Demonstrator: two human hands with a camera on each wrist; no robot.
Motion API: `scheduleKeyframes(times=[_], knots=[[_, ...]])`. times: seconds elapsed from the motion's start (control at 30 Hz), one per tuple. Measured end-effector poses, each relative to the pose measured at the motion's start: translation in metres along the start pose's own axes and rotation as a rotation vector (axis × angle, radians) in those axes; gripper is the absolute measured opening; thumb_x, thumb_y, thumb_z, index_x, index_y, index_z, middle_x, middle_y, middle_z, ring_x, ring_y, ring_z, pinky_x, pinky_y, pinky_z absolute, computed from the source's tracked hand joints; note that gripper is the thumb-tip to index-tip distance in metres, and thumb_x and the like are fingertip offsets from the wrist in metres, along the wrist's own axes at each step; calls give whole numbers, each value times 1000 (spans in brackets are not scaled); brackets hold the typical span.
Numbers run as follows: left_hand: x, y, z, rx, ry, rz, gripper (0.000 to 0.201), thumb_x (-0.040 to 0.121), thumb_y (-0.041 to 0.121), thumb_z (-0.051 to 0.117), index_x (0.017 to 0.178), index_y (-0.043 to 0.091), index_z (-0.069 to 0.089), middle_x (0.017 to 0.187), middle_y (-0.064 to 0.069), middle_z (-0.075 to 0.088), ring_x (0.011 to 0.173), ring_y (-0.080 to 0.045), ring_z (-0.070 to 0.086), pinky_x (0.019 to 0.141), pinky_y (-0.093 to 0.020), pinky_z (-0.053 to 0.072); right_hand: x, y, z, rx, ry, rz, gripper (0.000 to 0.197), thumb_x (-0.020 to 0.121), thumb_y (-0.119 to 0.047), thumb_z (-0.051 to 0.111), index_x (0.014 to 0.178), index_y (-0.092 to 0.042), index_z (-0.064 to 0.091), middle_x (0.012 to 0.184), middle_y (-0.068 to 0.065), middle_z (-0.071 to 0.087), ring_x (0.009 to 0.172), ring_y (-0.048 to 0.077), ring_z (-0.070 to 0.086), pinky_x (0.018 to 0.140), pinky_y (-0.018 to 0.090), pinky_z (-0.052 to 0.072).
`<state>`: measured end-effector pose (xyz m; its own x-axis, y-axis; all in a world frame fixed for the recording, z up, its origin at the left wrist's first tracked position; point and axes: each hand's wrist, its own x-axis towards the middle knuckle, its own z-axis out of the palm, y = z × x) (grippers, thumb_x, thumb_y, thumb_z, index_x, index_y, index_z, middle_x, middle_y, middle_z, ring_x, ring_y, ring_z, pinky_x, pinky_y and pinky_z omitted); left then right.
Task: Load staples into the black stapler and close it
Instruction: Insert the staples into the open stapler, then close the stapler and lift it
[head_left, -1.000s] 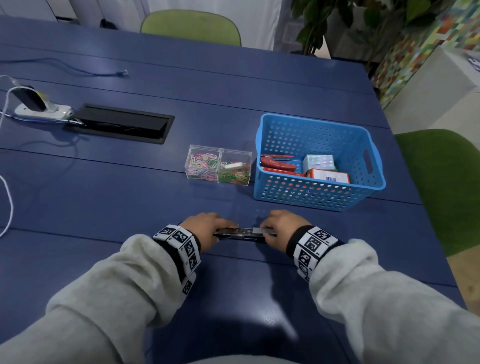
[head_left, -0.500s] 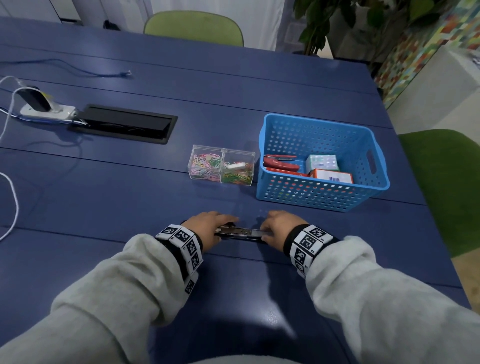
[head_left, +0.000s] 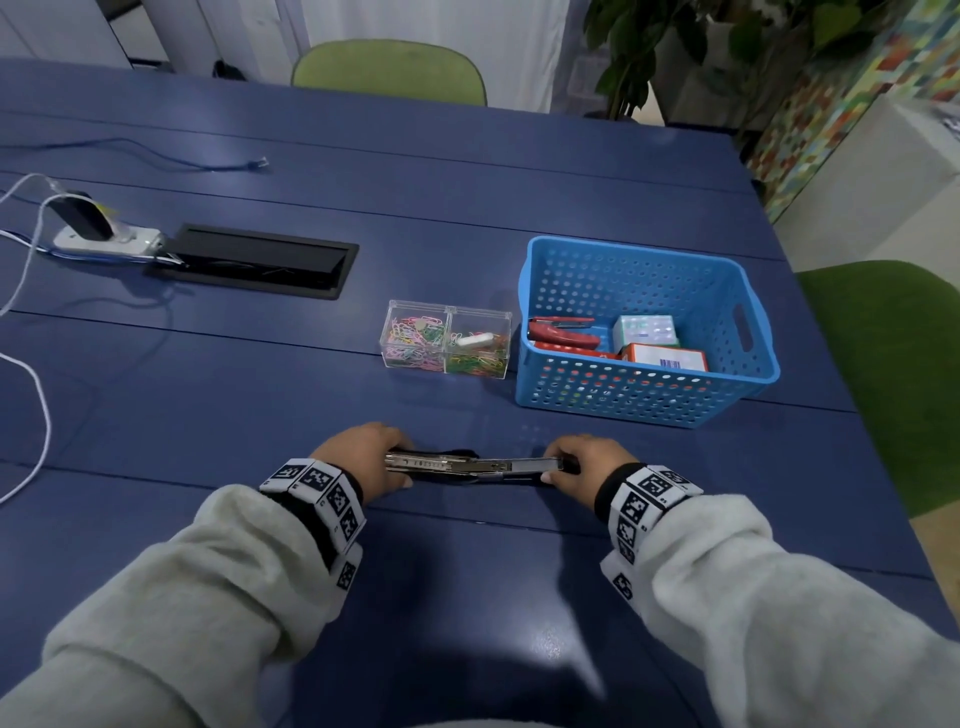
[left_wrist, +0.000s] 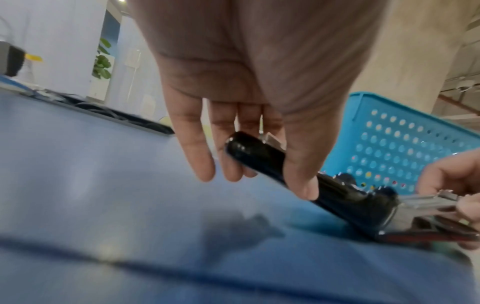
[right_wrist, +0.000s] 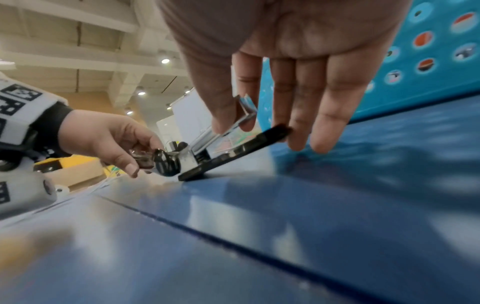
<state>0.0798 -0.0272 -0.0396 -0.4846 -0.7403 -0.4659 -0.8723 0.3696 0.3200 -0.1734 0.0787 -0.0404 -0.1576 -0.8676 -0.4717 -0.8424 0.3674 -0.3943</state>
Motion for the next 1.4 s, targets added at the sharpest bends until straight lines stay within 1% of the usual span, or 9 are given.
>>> scheduleKeyframes(times=[0.1, 0.23, 0.43, 0.57, 0.73, 0.87, 1.07, 1.2, 1.4], knots=[[-2, 13, -14, -16, 60, 51, 33, 75, 30, 70, 105, 22, 61, 109, -3, 59, 103, -25, 57, 88, -34, 44, 1, 4, -1, 162, 52, 43, 9, 81, -30, 66, 86, -27, 58, 77, -6, 58, 80, 19, 57, 79, 29, 47], [-3, 39, -26, -74, 119, 123, 32, 72, 25, 72, 103, 20, 62, 110, -4, 63, 102, -24, 58, 88, -31, 44, -1, 3, -5, 277, 81, 65, 25, 78, -30, 69, 65, -40, 50, 68, -10, 56, 69, 20, 58, 80, 38, 56], [3, 77, -20, -142, 133, 184, 34, 73, 26, 73, 103, 20, 61, 112, -4, 62, 103, -24, 58, 87, -29, 44, -4, 1, -11, 426, 148, 35, 16, 77, -20, 73, 82, -25, 58, 72, -1, 60, 56, 16, 57, 62, 30, 54], [9, 97, -13, -114, 108, 235, 36, 74, 31, 70, 107, 22, 59, 114, -5, 62, 105, -26, 58, 87, -32, 45, -4, 1, -13, 443, 176, 39, 23, 69, -29, 78, 80, -29, 57, 74, -5, 61, 70, 15, 57, 77, 32, 52], [15, 112, -5, -34, 93, 294, 49, 78, 34, 67, 123, 24, 52, 126, -6, 58, 114, -26, 55, 92, -34, 44, -6, -5, -10, 586, 185, 51, 32, 57, -57, 70, 69, -30, 57, 67, 1, 63, 61, 21, 60, 75, 45, 57], [19, 117, -1, -18, 86, 321, 46, 79, 34, 65, 122, 21, 53, 123, -8, 58, 112, -27, 55, 89, -35, 44, -7, -11, -17, 613, 165, 87, 28, 77, -50, 63, 67, -25, 53, 71, 8, 65, 66, 25, 64, 61, 37, 54], [24, 117, 7, -56, 63, 347, 45, 79, 35, 66, 120, 22, 55, 121, -7, 59, 114, -26, 51, 93, -37, 42, 1, -7, -14, 757, 142, 155, 23, 83, -29, 66, 66, -19, 53, 71, 7, 61, 66, 26, 63, 76, 42, 58], [29, 105, 13, -127, 5, 314, 58, 75, 32, 71, 128, 25, 49, 129, -7, 53, 122, -26, 44, 105, -38, 36, 2, -2, -10, 910, 170, 155, 22, 86, -8, 60, 67, -17, 55, 71, 5, 57, 65, 15, 58, 49, 19, 57], [29, 87, 14, -391, -10, 261, 49, 74, 25, 74, 119, 27, 55, 111, -2, 62, 102, -18, 57, 91, -24, 41, -5, 5, -24, 1213, 145, 118, 22, 91, 3, 49, 75, -11, 56, 79, 10, 51, 68, 21, 55, 44, 20, 58]])
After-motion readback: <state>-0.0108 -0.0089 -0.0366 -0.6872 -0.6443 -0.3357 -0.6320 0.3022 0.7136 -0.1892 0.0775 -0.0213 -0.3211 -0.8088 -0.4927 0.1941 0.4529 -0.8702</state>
